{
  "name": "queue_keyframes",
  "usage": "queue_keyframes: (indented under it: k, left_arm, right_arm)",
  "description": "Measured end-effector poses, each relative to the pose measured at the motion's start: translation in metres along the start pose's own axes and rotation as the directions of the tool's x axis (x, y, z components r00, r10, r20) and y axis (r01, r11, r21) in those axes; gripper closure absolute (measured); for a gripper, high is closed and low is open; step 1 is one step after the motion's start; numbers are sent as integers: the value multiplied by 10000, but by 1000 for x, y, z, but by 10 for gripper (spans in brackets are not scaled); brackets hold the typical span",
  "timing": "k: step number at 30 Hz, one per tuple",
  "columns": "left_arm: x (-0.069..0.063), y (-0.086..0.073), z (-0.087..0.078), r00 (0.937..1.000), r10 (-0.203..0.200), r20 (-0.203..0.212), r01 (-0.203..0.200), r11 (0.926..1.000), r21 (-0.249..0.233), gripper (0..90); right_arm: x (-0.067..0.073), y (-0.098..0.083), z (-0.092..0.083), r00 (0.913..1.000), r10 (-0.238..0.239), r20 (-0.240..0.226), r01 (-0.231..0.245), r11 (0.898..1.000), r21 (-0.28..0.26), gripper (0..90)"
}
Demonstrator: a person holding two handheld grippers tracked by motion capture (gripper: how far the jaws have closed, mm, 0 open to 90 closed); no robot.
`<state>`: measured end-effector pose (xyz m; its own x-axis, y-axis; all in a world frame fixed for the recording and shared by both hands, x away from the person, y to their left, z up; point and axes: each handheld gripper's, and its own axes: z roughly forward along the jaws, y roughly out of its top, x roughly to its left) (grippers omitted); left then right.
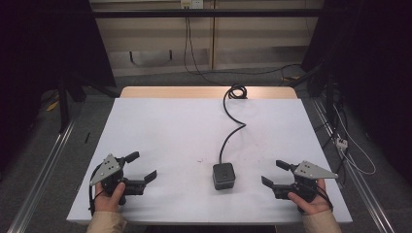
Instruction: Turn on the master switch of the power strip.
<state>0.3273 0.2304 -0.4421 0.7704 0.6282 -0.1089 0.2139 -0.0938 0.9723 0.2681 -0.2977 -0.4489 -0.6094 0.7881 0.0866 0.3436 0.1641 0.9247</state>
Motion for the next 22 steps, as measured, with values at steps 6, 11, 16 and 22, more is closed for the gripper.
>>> queue_keyframes:
  k: [6, 11, 16, 22]
  left_arm:
    - [0, 0, 0, 10000, -45, -22, 45, 10000, -16, 29]
    - [0, 0, 0, 10000, -24, -3, 24, 10000, 5, 29]
    - [0, 0, 0, 10000, -21, -10, 21, 10000, -4, 29]
    - [0, 0, 1, 10000, -21, -24, 21, 10000, 19, 29]
  right_arm:
    - [-2, -1, -1, 10000, 20, 43, -20, 10000, 48, 168]
    - [-2, 0, -2, 10000, 32, 58, -32, 10000, 40, 168]
    - [-1, 0, -1, 10000, 17, 38, -18, 10000, 36, 168]
    - [-2, -1, -1, 10000, 2, 49, -2, 10000, 50, 168]
